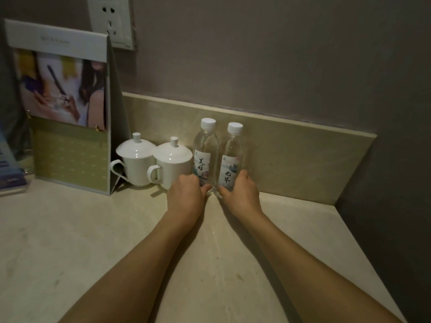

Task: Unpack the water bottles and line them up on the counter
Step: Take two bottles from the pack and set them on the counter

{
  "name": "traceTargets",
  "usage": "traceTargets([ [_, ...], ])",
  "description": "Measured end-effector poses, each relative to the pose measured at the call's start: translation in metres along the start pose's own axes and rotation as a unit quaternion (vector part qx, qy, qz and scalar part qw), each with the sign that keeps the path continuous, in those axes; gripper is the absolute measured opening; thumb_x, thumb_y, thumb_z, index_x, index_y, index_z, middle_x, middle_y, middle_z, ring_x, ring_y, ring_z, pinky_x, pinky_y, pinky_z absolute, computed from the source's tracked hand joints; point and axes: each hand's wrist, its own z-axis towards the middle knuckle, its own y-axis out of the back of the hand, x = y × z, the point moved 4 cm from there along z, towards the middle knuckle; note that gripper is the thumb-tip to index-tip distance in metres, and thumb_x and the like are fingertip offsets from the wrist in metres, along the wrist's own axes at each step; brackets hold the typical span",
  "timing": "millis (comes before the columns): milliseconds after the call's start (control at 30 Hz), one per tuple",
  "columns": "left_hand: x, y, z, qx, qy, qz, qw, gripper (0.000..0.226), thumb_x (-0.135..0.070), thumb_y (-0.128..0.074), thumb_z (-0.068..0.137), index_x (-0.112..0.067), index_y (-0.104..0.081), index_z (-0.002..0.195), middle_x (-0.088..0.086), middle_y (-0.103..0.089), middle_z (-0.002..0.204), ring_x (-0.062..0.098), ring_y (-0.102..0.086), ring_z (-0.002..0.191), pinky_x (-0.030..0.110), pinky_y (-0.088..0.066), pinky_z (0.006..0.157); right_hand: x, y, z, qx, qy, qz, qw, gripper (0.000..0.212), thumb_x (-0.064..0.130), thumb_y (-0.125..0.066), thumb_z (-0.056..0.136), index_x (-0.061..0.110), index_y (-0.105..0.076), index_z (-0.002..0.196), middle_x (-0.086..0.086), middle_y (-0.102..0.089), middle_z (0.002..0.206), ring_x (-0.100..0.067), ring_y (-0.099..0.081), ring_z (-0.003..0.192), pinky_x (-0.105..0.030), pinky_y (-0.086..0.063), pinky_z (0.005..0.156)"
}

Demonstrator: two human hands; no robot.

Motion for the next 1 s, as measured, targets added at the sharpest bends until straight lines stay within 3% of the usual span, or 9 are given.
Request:
traceTargets([
  [267,-0.0017,0.0011,-0.004,-0.013,0.007,-0.027,1.0,0.036,-0.043,-0.065,0.09,-0.008,-0.072,0.1,0.011,-0.072,0.096,0.029,-0.067,0.088,0.039,-0.056,0.074,-0.0002,0.0004,-0.0001,-0.001,0.009,-0.001,1.0,0.054,0.035,-0.069,0.085,0.004,-0.043,0.12,-0.017,-0.055,0.125,-0.036,-0.057,0.113,-0.036,-0.047,0.081],
  [633,-0.0038,0.0045,-0.0076,-0.036,0.008,-0.034,0.999,0.038,-0.044,-0.068,0.087,-0.007,-0.07,0.092,0.012,-0.071,0.089,0.027,-0.064,0.078,0.031,-0.042,0.061,0.0003,0.0011,-0.0011,0.0,0.006,-0.007,1.0,0.051,0.033,-0.069,0.086,0.006,-0.043,0.121,-0.016,-0.055,0.126,-0.035,-0.056,0.114,-0.043,-0.05,0.087],
  [833,-0.0037,0.0034,-0.0048,-0.023,0.015,-0.034,0.999,0.04,-0.045,-0.068,0.087,-0.006,-0.07,0.096,0.015,-0.071,0.094,0.032,-0.067,0.087,0.035,-0.047,0.065,-0.0004,-0.0005,0.0009,-0.004,-0.011,-0.008,1.0,0.052,0.034,-0.069,0.086,0.005,-0.043,0.121,-0.016,-0.055,0.125,-0.036,-0.056,0.114,-0.044,-0.05,0.088],
  [1000,-0.004,0.0092,-0.0048,-0.018,0.015,-0.03,0.999,0.039,-0.045,-0.071,0.084,-0.008,-0.073,0.096,0.012,-0.072,0.091,0.03,-0.068,0.084,0.033,-0.049,0.063,-0.0009,-0.0004,-0.0005,-0.011,-0.02,0.007,1.0,0.054,0.035,-0.071,0.085,0.005,-0.043,0.121,-0.016,-0.056,0.125,-0.036,-0.057,0.114,-0.043,-0.05,0.087],
])
